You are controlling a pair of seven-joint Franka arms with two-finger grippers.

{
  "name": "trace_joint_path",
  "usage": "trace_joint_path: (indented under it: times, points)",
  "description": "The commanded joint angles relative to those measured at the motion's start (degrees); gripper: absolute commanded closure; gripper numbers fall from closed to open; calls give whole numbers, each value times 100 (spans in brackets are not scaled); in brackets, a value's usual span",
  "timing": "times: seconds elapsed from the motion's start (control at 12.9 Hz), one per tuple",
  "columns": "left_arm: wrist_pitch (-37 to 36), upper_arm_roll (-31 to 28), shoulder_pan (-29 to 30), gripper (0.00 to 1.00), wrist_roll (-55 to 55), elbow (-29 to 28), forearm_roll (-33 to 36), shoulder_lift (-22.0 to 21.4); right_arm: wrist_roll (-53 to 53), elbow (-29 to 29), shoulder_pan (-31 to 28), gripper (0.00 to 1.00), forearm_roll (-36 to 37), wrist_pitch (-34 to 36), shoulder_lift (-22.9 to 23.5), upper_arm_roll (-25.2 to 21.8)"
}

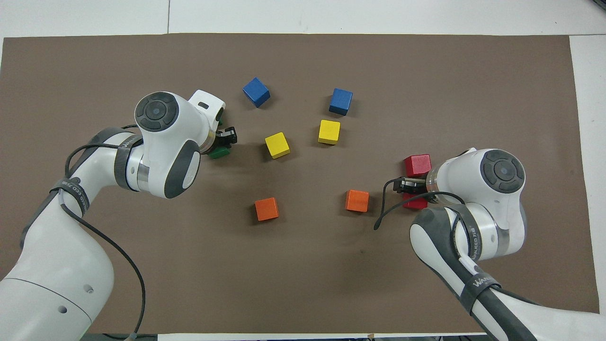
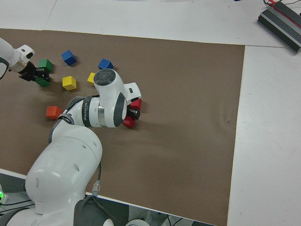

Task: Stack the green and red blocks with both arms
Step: 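Carry the green cube outward while the right gripper carries the red cube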

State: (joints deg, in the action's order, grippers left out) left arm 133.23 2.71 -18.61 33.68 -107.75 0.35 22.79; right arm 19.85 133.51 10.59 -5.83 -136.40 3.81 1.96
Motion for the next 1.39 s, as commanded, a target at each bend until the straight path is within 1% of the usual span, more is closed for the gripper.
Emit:
trace_joint_path:
  times: [0.0,0.08,0.23,0.31,0.39,0.46,0.54,0.62,0.7,0.85,1.01,1.16,1.24,1.31]
  points:
    - [177,-69,-81,100,-124,-18,158,50,133,-148,22,100,-112,418,-134,33]
    - [151,-60,-55,100,-177,-10,158,42,107,-454,14,100,-111,943,-204,33]
    - [72,-60,-11,100,-212,69,141,16,-42,-1445,-153,100,-77,2392,-205,-20]
    - [-7,-60,120,100,-265,96,149,-37,-225,-1842,-336,100,-33,2877,-214,-20]
    - [-295,-43,382,100,-492,183,149,-124,-627,-2168,-590,100,-15,3204,-214,-20]
    - [-689,-34,655,100,-990,253,106,-299,-1223,-2371,-923,100,-6,3312,-179,-20]
    - [-1050,-51,918,100,-1508,306,71,-466,-1751,-2443,-1214,100,38,3226,-135,-20]
    - [-1236,-43,1269,100,-1879,298,70,-555,-2078,-2452,-1391,100,177,3051,-117,-20]
    - [-1273,-43,1516,100,-2152,281,70,-591,-2290,-2426,-1532,100,326,2779,-108,-20]
    - [-1212,-52,2043,100,-2775,202,70,-617,-2887,-2426,-2032,100,363,2348,128,-11]
    - [-1186,-51,2518,100,-3514,158,70,-609,-3144,-2417,-2236,100,372,2040,374,-11]
    - [-924,-51,2810,100,-3981,79,70,-539,-3171,-2365,-2263,100,372,1802,515,-11]
    - [-600,-51,2889,100,-4088,-87,70,-486,-3171,-2295,-2263,100,363,1688,577,-11]
    - [-309,-51,2994,100,-4471,-176,70,-390,-3180,-2190,-2263,100,363,1478,612,-11]
